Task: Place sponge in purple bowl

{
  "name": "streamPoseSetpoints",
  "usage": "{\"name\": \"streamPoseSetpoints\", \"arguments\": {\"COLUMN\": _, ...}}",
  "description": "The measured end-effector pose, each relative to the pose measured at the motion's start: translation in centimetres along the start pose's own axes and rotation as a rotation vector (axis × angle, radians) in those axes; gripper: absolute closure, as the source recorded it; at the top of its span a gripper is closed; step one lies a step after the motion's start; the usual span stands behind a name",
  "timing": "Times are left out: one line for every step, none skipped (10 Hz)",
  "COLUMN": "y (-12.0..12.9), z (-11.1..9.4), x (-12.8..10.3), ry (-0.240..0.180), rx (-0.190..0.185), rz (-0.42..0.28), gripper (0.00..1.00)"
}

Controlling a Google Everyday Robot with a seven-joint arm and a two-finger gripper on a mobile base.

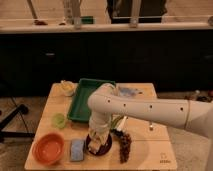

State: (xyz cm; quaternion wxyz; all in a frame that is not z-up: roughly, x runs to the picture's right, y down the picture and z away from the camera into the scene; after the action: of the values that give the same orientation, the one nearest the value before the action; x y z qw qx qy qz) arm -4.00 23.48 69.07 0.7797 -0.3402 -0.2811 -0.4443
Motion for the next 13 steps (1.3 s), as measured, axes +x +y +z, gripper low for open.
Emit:
{"name": "streamPoseSetpoints", "arguments": {"y": -0.02, "z": 0.04, "x": 0.0, "ry": 0.0, "rx": 0.0, "rz": -0.001, "gripper": 1.0}}
{"name": "streamPoseSetpoints", "arguments": {"y": 0.01, "z": 0.1, "x": -0.01, "ry": -0.004, "rx": 0.0, "rz": 0.001, "gripper": 1.0}}
{"name": "streamPoseSetpoints", "arguments": {"y": -0.03, "z": 0.15, "x": 0.01, "ry": -0.013, "rx": 0.01, "rz": 0.006, "gripper": 0.97}}
{"name": "streamPoseSetpoints", "arguments": {"y": 0.13, "z": 0.18, "x": 0.12, "ry": -0.02, "rx": 0.017, "rz": 0.018, "gripper": 0.9}}
{"name": "streamPoseSetpoints", "arguments": {"y": 0.21, "z": 0.15, "x": 0.2, "ry": -0.027, "rx": 0.022, "rz": 0.026, "gripper": 0.78}}
{"name": "streamPoseSetpoints", "arguments": {"y": 0.04, "z": 0.2, "x": 0.18, "ry": -0.034, "rx": 0.027, "rz": 0.027, "gripper": 0.68}}
{"name": "streamPoseSetpoints", "arguments": {"y": 0.11, "z": 0.24, "x": 0.23, "ry": -0.041, "rx": 0.031, "rz": 0.032, "gripper": 0.57}}
{"name": "streamPoseSetpoints", "arguments": {"y": 0.19, "z": 0.26, "x": 0.29, "ry": -0.046, "rx": 0.033, "rz": 0.036, "gripper": 0.5}}
{"name": "streamPoseSetpoints", "arguments": {"y": 0.28, "z": 0.28, "x": 0.37, "ry": -0.051, "rx": 0.036, "rz": 0.041, "gripper": 0.4}}
{"name": "streamPoseSetpoints", "arguments": {"y": 0.25, "z": 0.3, "x": 0.4, "ry": -0.057, "rx": 0.04, "rz": 0.043, "gripper": 0.28}}
{"name": "streamPoseSetpoints", "arguments": {"y": 0.25, "z": 0.34, "x": 0.45, "ry": -0.061, "rx": 0.04, "rz": 0.045, "gripper": 0.22}}
{"name": "streamPoseSetpoints", "arguments": {"y": 0.25, "z": 0.33, "x": 0.5, "ry": -0.064, "rx": 0.042, "rz": 0.047, "gripper": 0.2}}
{"name": "streamPoseSetpoints", "arguments": {"y": 0.26, "z": 0.34, "x": 0.56, "ry": -0.067, "rx": 0.044, "rz": 0.049, "gripper": 0.2}}
